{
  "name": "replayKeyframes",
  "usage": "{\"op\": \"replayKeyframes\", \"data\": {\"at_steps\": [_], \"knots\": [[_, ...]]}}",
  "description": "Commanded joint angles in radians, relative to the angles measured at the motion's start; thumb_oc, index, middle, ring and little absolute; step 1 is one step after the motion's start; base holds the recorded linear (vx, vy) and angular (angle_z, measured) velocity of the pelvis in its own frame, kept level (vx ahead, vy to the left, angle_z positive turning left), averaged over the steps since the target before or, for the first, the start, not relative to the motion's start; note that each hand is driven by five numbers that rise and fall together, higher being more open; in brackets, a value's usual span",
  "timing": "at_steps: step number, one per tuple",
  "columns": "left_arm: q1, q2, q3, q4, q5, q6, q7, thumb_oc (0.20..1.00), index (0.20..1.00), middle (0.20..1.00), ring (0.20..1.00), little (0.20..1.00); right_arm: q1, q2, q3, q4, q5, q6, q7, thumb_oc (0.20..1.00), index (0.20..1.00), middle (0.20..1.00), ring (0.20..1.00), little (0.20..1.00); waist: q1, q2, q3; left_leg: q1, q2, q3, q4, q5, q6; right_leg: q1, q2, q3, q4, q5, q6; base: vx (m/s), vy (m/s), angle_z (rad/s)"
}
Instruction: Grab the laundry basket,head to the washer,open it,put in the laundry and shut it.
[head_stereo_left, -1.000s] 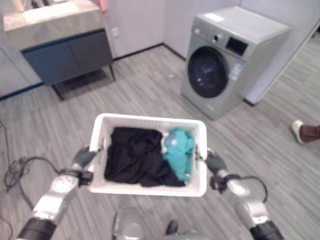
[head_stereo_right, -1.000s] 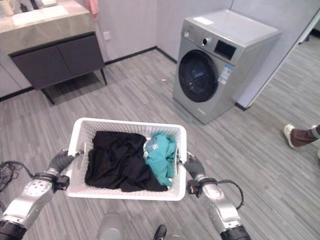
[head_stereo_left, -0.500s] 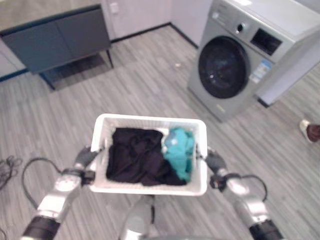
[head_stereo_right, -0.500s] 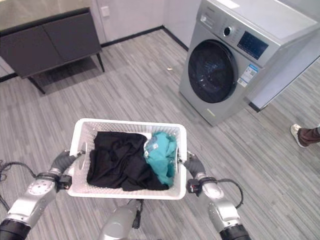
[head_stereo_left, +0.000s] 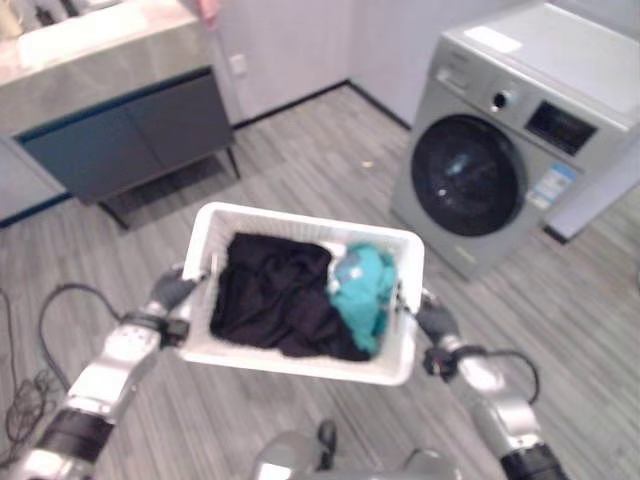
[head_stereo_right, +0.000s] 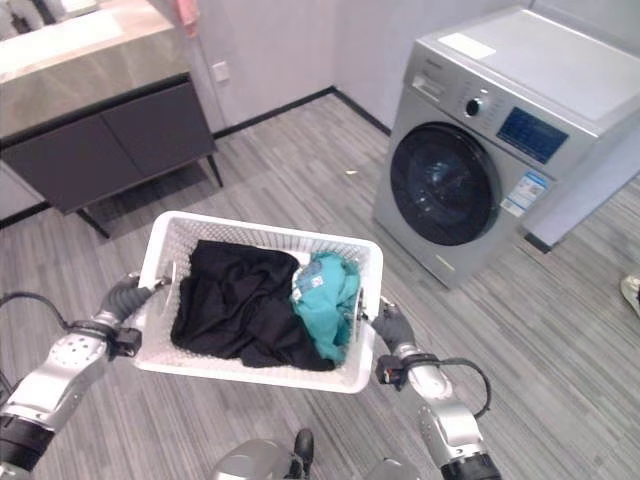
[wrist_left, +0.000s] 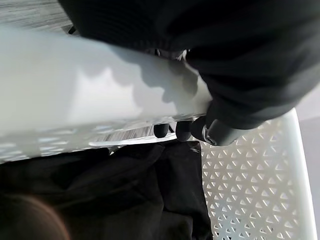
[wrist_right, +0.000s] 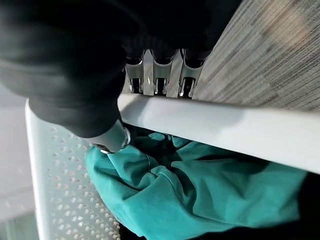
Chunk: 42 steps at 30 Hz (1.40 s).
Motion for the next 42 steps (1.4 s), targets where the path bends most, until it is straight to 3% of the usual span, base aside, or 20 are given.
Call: {"op": "replayKeyframes", "data": {"at_steps": [1,5,14,42], "knots": [[-0.063,-0.041,-0.004,-0.141,-0.051,-0.116,-0.089,0.200,0.200,0.200,0.200,0.200,-0.060,0.048,0.030,-0.104,0.036,-0.055,0.167,0.200,0.200,0.200,0.200,0.200,0.027,-0.029,-0.075,-0.151,0.075,0.044,0.083,-0.020,0.014,0.178,0.007,-0.048,-0.216,0.123,0.065,0.04,-0.155,0.70],[-0.054,-0.065,-0.020,-0.125,-0.053,-0.119,-0.100,0.200,0.200,0.200,0.200,0.200,-0.033,0.028,0.021,-0.095,0.014,-0.064,0.172,0.200,0.200,0.200,0.200,0.200,0.042,-0.044,-0.095,-0.165,0.110,0.032,0.026,0.012,-0.021,0.236,0.056,-0.109,-0.367,0.087,0.073,-0.01,-0.143,-0.25],[-0.055,-0.127,-0.052,-0.103,-0.025,-0.114,-0.113,0.200,0.200,0.200,0.200,0.200,0.005,0.018,0.010,-0.081,0.016,-0.087,0.180,0.200,0.200,0.200,0.200,0.200,0.046,-0.063,-0.098,-0.184,0.136,-0.001,-0.044,0.067,-0.063,0.281,0.125,-0.151,-0.488,0.061,0.058,-0.03,-0.102,-0.08],[-0.026,-0.165,-0.056,-0.066,0.019,-0.121,-0.137,0.200,0.200,0.200,0.200,0.200,0.023,0.001,0.026,-0.017,-0.018,-0.114,0.216,0.200,0.200,0.200,0.200,0.200,0.040,-0.044,-0.102,-0.150,0.131,-0.015,-0.104,0.088,-0.071,0.294,0.138,-0.162,-0.511,0.058,0.050,0.00,-0.001,0.01]]}}
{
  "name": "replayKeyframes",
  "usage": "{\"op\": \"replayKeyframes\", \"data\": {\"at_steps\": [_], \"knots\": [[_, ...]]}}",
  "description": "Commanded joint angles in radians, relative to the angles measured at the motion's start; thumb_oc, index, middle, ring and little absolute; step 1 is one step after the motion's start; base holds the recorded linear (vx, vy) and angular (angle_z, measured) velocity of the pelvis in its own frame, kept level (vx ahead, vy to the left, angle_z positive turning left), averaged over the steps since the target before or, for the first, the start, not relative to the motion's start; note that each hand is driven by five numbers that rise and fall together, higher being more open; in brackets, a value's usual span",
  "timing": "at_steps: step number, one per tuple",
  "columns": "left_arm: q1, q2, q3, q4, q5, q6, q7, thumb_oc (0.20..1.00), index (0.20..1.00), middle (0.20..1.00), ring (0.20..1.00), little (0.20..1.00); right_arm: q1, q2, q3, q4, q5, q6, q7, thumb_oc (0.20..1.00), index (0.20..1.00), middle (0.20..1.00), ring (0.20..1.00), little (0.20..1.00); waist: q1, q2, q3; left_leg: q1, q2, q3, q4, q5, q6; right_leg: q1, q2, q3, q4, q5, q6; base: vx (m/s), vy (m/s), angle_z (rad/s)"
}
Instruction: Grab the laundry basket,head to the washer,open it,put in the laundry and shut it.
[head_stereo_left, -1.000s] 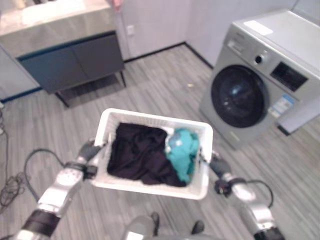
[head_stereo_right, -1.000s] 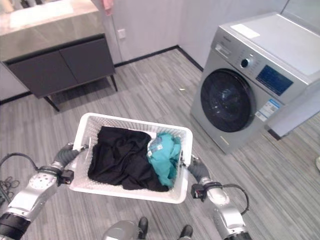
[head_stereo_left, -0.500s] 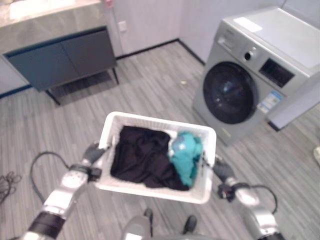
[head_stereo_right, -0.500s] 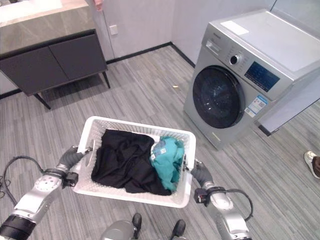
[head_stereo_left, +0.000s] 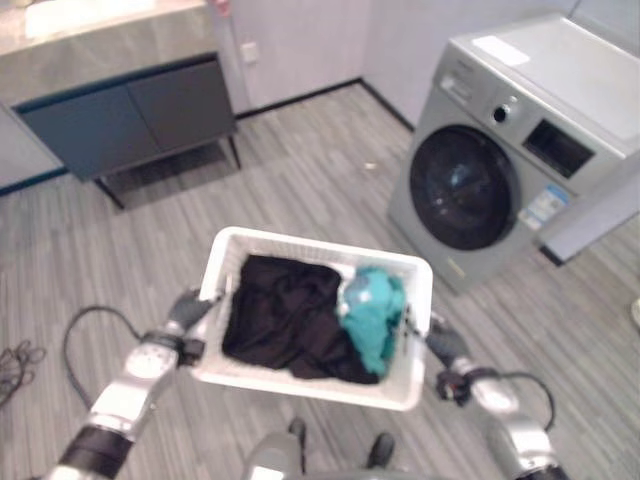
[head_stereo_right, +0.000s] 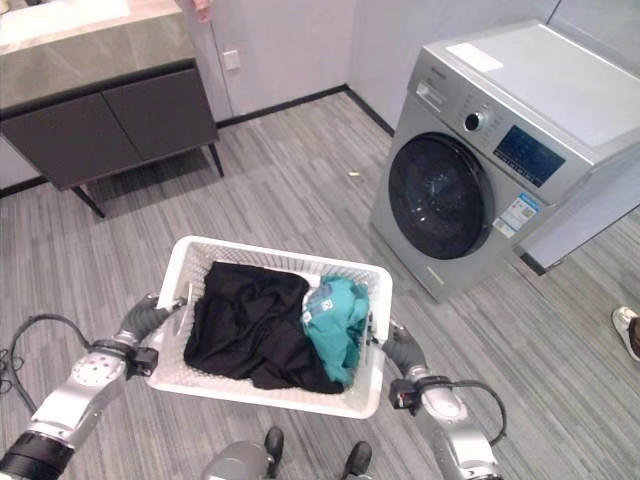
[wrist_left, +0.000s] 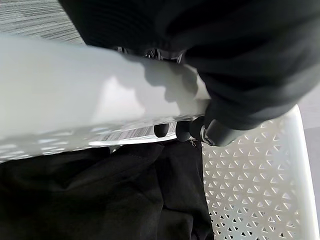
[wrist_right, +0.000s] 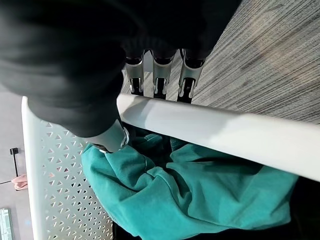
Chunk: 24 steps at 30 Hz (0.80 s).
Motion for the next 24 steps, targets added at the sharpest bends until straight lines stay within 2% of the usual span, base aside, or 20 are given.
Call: {"op": "replayKeyframes", "data": {"at_steps": [1,16,24], "knots": [[-0.089,-0.053,-0.048,-0.082,-0.067,-0.125,-0.118,0.200,0.200,0.200,0.200,0.200,-0.042,0.033,0.059,-0.068,0.033,-0.083,0.139,0.200,0.200,0.200,0.200,0.200,0.006,0.015,-0.056,-0.096,0.038,-0.040,-0.050,0.074,0.011,0.131,-0.053,-0.046,0.080,-0.169,0.059,0.00,0.000,0.00],[-0.054,-0.059,-0.043,-0.087,-0.068,-0.133,-0.128,0.200,0.200,0.200,0.200,0.200,-0.027,0.018,0.048,-0.063,0.016,-0.094,0.143,0.200,0.200,0.200,0.200,0.200,-0.002,0.052,-0.048,-0.093,0.023,-0.046,-0.056,0.075,0.013,0.126,-0.063,-0.052,0.086,-0.173,0.060,0.00,0.000,0.00],[-0.055,-0.066,-0.035,-0.082,-0.067,-0.133,-0.122,0.200,0.200,0.200,0.200,0.200,-0.015,0.023,0.033,-0.057,0.010,-0.098,0.135,0.200,0.200,0.200,0.200,0.200,-0.010,0.059,-0.048,-0.088,0.017,-0.042,-0.059,0.072,0.019,0.124,-0.069,-0.048,0.087,-0.170,0.061,0.00,0.000,0.00]]}}
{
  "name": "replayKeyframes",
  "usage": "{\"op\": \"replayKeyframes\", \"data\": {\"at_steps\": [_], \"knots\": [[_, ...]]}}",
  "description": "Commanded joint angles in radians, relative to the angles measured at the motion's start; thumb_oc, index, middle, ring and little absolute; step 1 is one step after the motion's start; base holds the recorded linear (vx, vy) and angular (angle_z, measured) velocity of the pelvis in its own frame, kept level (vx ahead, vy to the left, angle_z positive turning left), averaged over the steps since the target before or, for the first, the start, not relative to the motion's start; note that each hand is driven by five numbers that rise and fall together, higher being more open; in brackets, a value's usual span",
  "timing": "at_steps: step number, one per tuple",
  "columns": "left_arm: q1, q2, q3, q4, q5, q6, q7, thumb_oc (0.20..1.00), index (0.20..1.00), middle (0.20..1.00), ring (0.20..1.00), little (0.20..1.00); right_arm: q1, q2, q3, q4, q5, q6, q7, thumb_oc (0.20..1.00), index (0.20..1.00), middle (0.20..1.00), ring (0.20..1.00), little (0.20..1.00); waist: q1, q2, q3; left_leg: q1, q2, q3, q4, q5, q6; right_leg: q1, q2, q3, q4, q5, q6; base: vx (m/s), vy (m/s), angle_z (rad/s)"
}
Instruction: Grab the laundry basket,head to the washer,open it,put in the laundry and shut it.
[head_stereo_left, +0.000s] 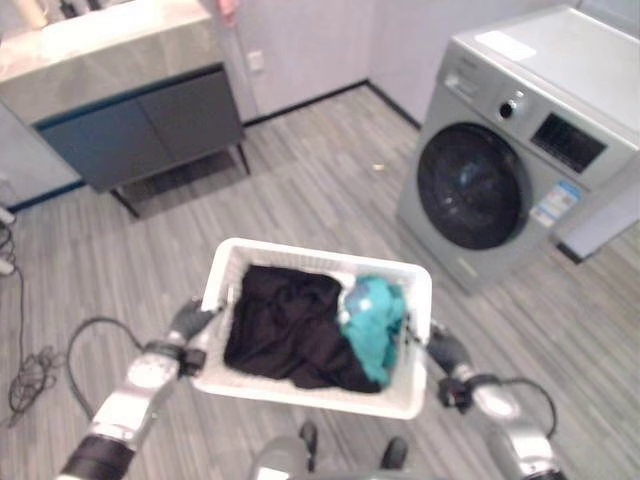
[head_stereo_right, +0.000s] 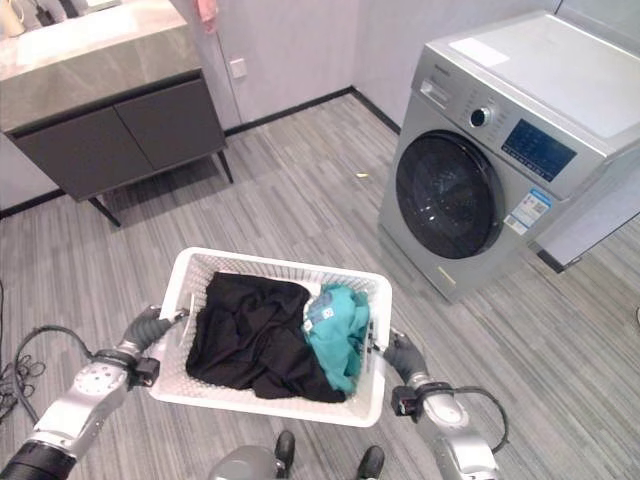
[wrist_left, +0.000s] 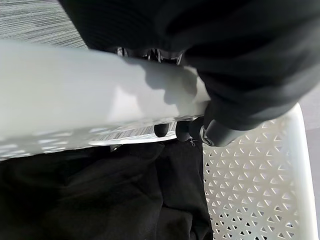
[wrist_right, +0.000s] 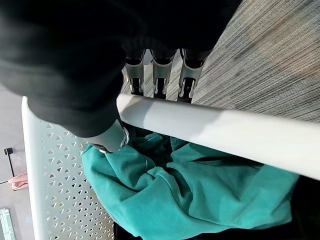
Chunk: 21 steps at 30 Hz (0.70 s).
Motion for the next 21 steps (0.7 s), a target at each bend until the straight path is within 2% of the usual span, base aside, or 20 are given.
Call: {"op": "replayKeyframes", "data": {"at_steps": [1,10,11,21], "knots": [[-0.090,-0.039,-0.035,-0.090,-0.068,-0.133,-0.112,0.200,0.200,0.200,0.200,0.200,-0.038,0.027,0.032,-0.088,0.012,-0.079,0.115,0.200,0.200,0.200,0.200,0.200,-0.005,0.003,-0.032,-0.103,0.021,-0.036,-0.030,0.064,0.021,0.118,-0.069,-0.044,0.092,-0.170,0.062,0.00,0.000,0.00],[-0.085,-0.046,-0.029,-0.080,-0.069,-0.135,-0.108,0.200,0.200,0.200,0.200,0.200,-0.028,0.032,0.018,-0.089,0.011,-0.082,0.106,0.200,0.200,0.200,0.200,0.200,-0.012,-0.003,-0.033,-0.096,0.019,-0.034,-0.031,0.059,0.024,0.120,-0.068,-0.039,0.094,-0.170,0.060,0.00,0.000,0.00],[0.232,-0.282,0.213,-0.110,-0.009,-0.163,-0.033,0.200,0.200,0.200,0.200,0.200,-0.048,-0.030,-0.099,0.109,-0.057,-0.086,0.050,0.200,0.200,0.200,0.200,0.200,-0.102,-0.023,-0.083,0.000,0.097,0.032,-0.160,0.165,-0.062,0.120,0.020,-0.028,0.039,-0.182,-0.011,0.02,-0.001,-0.07],[0.229,-0.274,0.217,-0.109,-0.009,-0.163,-0.031,0.200,0.200,0.200,0.200,0.200,-0.050,-0.031,-0.112,0.100,-0.063,-0.093,0.042,0.200,0.200,0.200,0.200,0.200,-0.099,-0.029,-0.081,-0.002,0.100,0.034,-0.161,0.171,-0.062,0.122,0.027,-0.027,0.042,-0.187,-0.012,0.01,-0.005,-0.02]]}}
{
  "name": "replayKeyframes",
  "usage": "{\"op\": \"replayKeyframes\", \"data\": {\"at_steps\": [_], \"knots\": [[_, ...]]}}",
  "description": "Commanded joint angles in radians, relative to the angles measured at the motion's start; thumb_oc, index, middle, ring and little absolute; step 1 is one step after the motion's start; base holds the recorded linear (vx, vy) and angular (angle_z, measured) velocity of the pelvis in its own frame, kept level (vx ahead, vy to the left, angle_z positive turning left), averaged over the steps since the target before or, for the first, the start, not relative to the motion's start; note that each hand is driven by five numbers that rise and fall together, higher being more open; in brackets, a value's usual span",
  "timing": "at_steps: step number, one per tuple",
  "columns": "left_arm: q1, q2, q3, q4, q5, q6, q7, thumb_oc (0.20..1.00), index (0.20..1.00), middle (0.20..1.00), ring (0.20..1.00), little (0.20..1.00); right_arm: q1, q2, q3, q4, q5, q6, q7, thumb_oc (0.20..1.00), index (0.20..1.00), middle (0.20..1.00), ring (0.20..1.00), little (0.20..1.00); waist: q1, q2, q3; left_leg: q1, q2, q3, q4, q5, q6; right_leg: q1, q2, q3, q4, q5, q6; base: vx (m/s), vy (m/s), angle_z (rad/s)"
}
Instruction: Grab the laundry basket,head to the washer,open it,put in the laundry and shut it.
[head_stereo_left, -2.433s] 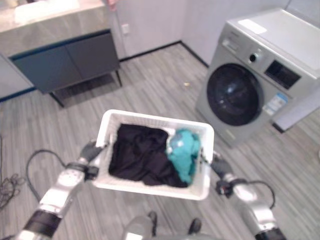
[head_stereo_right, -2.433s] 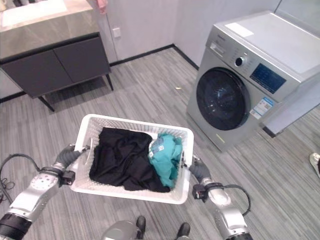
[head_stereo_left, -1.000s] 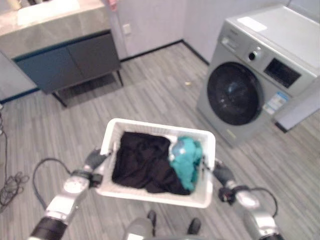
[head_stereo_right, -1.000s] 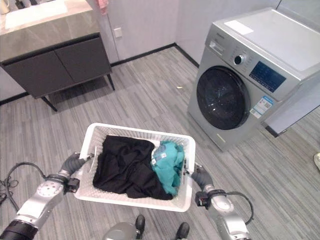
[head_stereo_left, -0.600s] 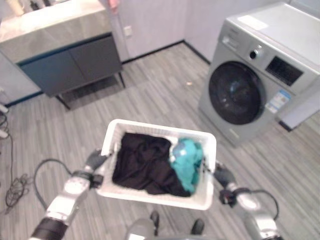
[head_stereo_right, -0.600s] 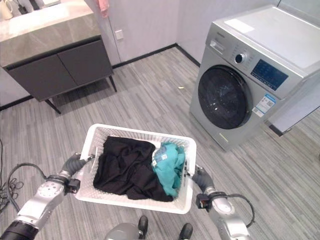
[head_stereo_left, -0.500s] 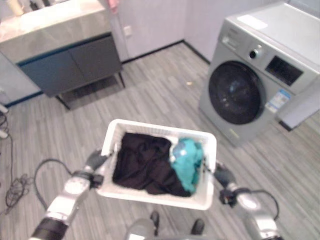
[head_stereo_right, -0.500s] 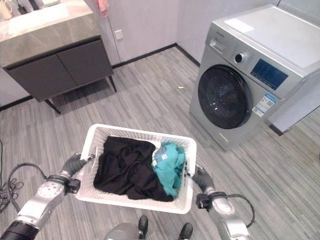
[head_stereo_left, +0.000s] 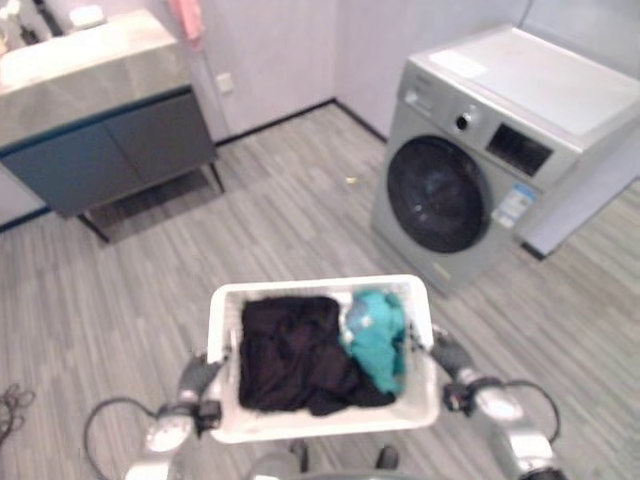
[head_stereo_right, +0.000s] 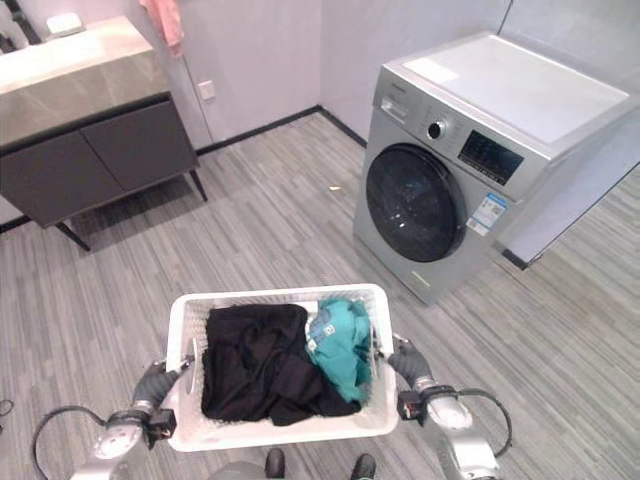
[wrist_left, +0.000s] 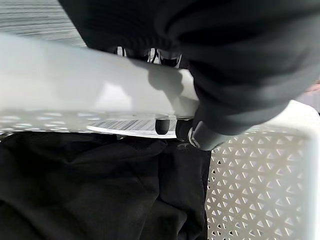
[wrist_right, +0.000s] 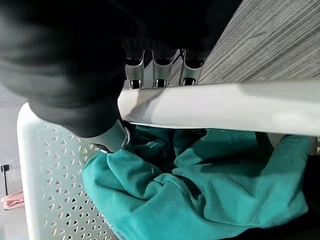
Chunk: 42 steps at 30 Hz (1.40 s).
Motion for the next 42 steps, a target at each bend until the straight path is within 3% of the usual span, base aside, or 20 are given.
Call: {"op": "replayKeyframes", "data": {"at_steps": [1,10,17,20,22,23,25,27,30,33,37,39,40,41,42], "knots": [[-0.047,0.039,0.057,-0.085,-0.050,-0.130,-0.041,0.200,0.200,0.200,0.200,0.200,-0.035,-0.037,-0.079,-0.015,0.015,-0.067,-0.007,0.200,0.200,0.200,0.200,0.200,-0.008,-0.007,-0.073,-0.117,0.081,0.014,-0.060,0.139,-0.039,0.062,0.003,-0.035,0.049,-0.165,-0.013,0.00,0.000,0.00],[-0.049,0.047,0.059,-0.088,-0.048,-0.123,-0.043,0.200,0.200,0.200,0.200,0.200,-0.039,-0.048,-0.088,-0.037,0.009,-0.062,-0.012,0.200,0.200,0.200,0.200,0.200,-0.005,-0.004,-0.075,-0.115,0.083,0.015,-0.064,0.142,-0.043,0.070,0.009,-0.041,0.045,-0.172,-0.013,0.01,-0.008,0.00],[-0.172,0.117,0.086,-0.142,-0.049,-0.130,-0.005,0.200,0.200,0.200,0.200,0.200,-0.126,-0.071,-0.104,-0.138,0.125,-0.068,-0.019,0.200,0.200,0.200,0.200,0.200,-0.023,-0.012,-0.051,-0.137,0.125,0.011,-0.021,0.144,-0.058,0.018,0.039,-0.011,0.151,-0.229,-0.049,0.01,-0.102,0.05],[-0.220,0.143,0.090,-0.157,-0.080,-0.126,0.004,0.200,0.200,0.200,0.200,0.200,-0.171,-0.100,-0.085,-0.177,0.154,-0.059,-0.018,0.200,0.200,0.200,0.200,0.200,-0.023,-0.033,-0.024,-0.184,0.159,0.009,0.100,0.141,-0.069,0.018,0.064,-0.001,0.174,-0.248,-0.072,-0.01,-0.209,-0.05],[-0.257,0.160,0.098,-0.160,-0.088,-0.124,0.017,0.200,0.200,0.200,0.200,0.200,-0.206,-0.120,-0.080,-0.204,0.182,-0.058,-0.026,0.200,0.200,0.200,0.200,0.200,-0.020,-0.047,0.002,-0.248,0.185,-0.008,0.221,0.180,-0.076,0.023,0.083,0.004,0.184,-0.256,-0.092,-0.04,-0.242,-0.10],[-0.285,0.172,0.104,-0.150,-0.101,-0.120,0.030,0.200,0.200,0.200,0.200,0.200,-0.236,-0.142,-0.078,-0.233,0.194,-0.050,-0.033,0.200,0.200,0.200,0.200,0.200,-0.015,-0.059,0.026,-0.320,0.194,-0.036,0.350,0.216,-0.074,0.019,0.094,0.009,0.199,-0.263,-0.112,-0.05,-0.170,-0.11],[-0.294,0.188,0.113,-0.164,-0.101,-0.122,0.039,0.200,0.200,0.200,0.200,0.200,-0.256,-0.160,-0.075,-0.245,0.216,-0.046,-0.036,0.200,0.200,0.200,0.200,0.200,-0.017,-0.068,0.031,-0.355,0.203,-0.035,0.410,0.191,-0.063,0.014,0.096,0.004,0.208,-0.273,-0.116,0.01,-0.088,-0.14],[-0.282,0.198,0.128,-0.182,-0.103,-0.127,0.040,0.200,0.200,0.200,0.200,0.200,-0.247,-0.174,-0.083,-0.259,0.226,-0.038,-0.029,0.200,0.200,0.200,0.200,0.200,-0.021,-0.074,0.022,-0.345,0.204,-0.030,0.356,0.133,-0.068,0.022,0.095,0.011,0.211,-0.301,-0.102,0.20,0.039,-0.14],[-0.270,0.203,0.134,-0.188,-0.107,-0.134,0.037,0.200,0.200,0.200,0.200,0.200,-0.222,-0.194,-0.098,-0.267,0.224,-0.032,-0.019,0.200,0.200,0.200,0.200,0.200,-0.021,-0.079,0.010,-0.313,0.206,0.008,0.216,0.139,-0.073,0.030,0.088,0.008,0.211,-0.311,-0.086,0.17,0.115,-0.05],[-0.275,0.205,0.128,-0.170,-0.105,-0.143,0.038,0.200,0.200,0.200,0.200,0.200,-0.191,-0.207,-0.140,-0.266,0.206,-0.039,-0.031,0.200,0.200,0.200,0.200,0.200,-0.019,-0.077,0.005,-0.327,0.232,0.056,0.106,0.204,-0.099,0.065,0.059,-0.013,0.228,-0.325,-0.062,0.31,0.298,0.00],[-0.262,0.213,0.126,-0.181,-0.103,-0.141,0.026,0.200,0.200,0.200,0.200,0.200,-0.144,-0.184,-0.179,-0.280,0.191,-0.038,-0.036,0.200,0.200,0.200,0.200,0.200,-0.020,-0.063,-0.017,-0.304,0.222,0.079,0.128,0.146,-0.090,0.119,0.003,-0.009,0.233,-0.323,-0.020,0.29,0.286,0.02],[-0.250,0.219,0.124,-0.182,-0.109,-0.147,0.018,0.200,0.200,0.200,0.200,0.200,-0.119,-0.165,-0.186,-0.293,0.179,-0.036,-0.029,0.200,0.200,0.200,0.200,0.200,-0.016,-0.062,-0.027,-0.311,0.175,0.081,0.216,0.072,-0.061,0.140,-0.065,0.007,0.255,-0.233,0.014,0.45,0.566,-0.24],[-0.253,0.240,0.117,-0.185,-0.112,-0.147,0.017,0.200,0.200,0.200,0.200,0.200,-0.108,-0.144,-0.194,-0.297,0.171,-0.031,-0.030,0.200,0.200,0.200,0.200,0.200,-0.022,-0.061,-0.040,-0.291,0.125,0.100,0.269,0.012,-0.020,0.130,-0.135,0.032,0.315,-0.119,0.039,0.49,0.690,-0.47],[-0.261,0.254,0.114,-0.184,-0.112,-0.144,0.017,0.200,0.200,0.200,0.200,0.200,-0.108,-0.140,-0.201,-0.301,0.165,-0.028,-0.031,0.200,0.200,0.200,0.200,0.200,-0.027,-0.060,-0.043,-0.280,0.102,0.110,0.279,-0.014,0.002,0.108,-0.166,0.049,0.368,-0.062,0.046,0.35,0.512,-0.41],[-0.262,0.255,0.113,-0.183,-0.112,-0.144,0.017,0.200,0.200,0.200,0.200,0.200,-0.108,-0.140,-0.201,-0.301,0.165,-0.028,-0.031,0.200,0.200,0.200,0.200,0.200,-0.024,-0.062,-0.044,-0.280,0.100,0.113,0.280,-0.016,0.006,0.104,-0.170,0.054,0.371,-0.061,0.050,0.20,0.365,-0.15]]}}
